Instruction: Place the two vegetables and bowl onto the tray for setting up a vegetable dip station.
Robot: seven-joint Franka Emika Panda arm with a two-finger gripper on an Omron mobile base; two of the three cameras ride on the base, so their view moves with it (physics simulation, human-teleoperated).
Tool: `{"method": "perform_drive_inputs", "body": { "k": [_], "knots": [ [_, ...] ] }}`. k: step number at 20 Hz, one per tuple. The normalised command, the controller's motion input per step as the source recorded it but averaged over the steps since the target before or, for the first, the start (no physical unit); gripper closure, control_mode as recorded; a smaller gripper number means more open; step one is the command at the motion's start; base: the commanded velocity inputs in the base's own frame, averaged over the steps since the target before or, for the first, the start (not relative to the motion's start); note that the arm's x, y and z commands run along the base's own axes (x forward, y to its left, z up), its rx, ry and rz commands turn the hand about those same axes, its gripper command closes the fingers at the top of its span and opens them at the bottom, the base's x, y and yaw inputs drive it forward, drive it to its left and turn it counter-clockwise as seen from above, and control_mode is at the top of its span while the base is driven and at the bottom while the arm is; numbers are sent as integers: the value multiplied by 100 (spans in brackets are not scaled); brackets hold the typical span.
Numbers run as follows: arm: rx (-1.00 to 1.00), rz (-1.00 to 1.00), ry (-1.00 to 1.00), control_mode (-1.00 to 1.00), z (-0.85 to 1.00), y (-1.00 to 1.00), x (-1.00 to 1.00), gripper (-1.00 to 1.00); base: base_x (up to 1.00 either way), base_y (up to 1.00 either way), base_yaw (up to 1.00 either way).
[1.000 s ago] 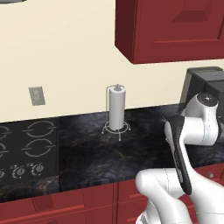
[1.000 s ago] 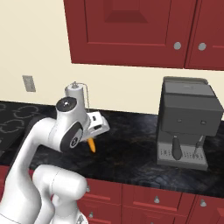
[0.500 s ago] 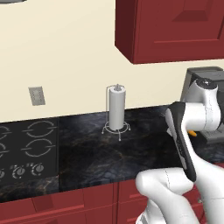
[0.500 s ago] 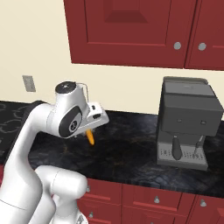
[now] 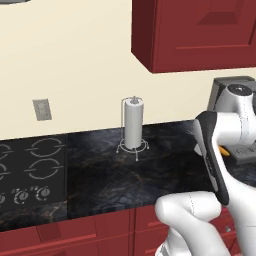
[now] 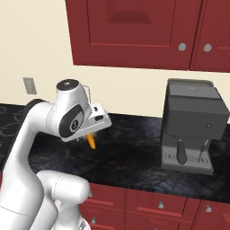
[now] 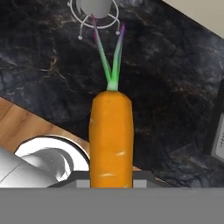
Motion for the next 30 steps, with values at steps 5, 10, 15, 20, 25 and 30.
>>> {"method": "perform_drive_inputs", "body": {
  "k": [5, 10, 15, 20, 25, 30],
  "knots": [
    [0, 0, 0, -100, 0, 0, -20, 100, 0, 0, 0],
    [0, 0, 0, 100, 0, 0, -5, 100, -19, 0, 0],
    [0, 0, 0, 100, 0, 0, 0, 100, -93, 46, 0],
    [0, 0, 0, 100, 0, 0, 0, 100, -51, 100, 2],
    [0, 0, 0, 100, 0, 0, 0, 100, -3, 100, 1],
    [0, 0, 0, 100, 0, 0, 0, 100, 0, 100, 0]
  ]
}}
